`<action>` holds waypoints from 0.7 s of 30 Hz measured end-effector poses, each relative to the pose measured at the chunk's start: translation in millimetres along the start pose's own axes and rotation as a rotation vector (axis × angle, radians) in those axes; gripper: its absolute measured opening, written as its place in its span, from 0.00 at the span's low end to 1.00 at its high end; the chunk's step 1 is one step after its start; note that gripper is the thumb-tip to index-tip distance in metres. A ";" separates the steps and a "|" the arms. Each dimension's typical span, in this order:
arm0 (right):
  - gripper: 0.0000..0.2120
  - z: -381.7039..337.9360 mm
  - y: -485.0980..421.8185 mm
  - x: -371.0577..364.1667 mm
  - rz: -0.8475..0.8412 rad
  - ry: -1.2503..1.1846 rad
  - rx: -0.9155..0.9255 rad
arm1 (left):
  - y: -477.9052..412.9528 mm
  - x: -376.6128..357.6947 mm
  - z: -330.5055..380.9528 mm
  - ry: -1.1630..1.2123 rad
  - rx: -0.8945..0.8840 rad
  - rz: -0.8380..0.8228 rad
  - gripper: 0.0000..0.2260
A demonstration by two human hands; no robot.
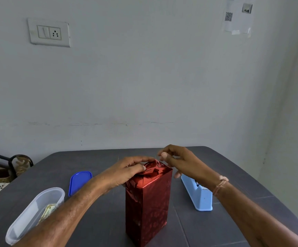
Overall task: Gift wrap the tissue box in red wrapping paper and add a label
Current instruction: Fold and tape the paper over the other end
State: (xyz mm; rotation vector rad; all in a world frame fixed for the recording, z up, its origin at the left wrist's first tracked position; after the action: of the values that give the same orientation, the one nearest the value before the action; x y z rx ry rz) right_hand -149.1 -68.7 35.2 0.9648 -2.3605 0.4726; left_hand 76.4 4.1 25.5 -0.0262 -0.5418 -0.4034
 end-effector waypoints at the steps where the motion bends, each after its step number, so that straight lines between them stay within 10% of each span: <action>1: 0.11 -0.3 6.3 -1.4 -0.042 -0.078 -0.020 | -0.1 0.1 -0.1 -0.010 -0.001 0.003 0.18; 21: 0.01 7.3 9.5 -35.9 0.200 -0.366 -0.019 | 15.0 -2.8 0.7 -0.103 0.040 0.123 0.17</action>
State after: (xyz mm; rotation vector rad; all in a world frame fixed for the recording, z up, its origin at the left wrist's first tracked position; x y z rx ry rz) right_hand -137.1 -46.8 6.8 0.8693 -2.8029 0.3713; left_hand 79.6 19.1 25.9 -0.0415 -0.6462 -0.2723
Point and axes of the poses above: each hand's wrist, its own y-axis away from the middle knuckle, its own x-axis out of the back of the hand, z = x × y, the point moved 1 cm from there along -y, towards the middle knuckle, and after that the axes turned 15 degrees about -z, right-handed, at the moved point
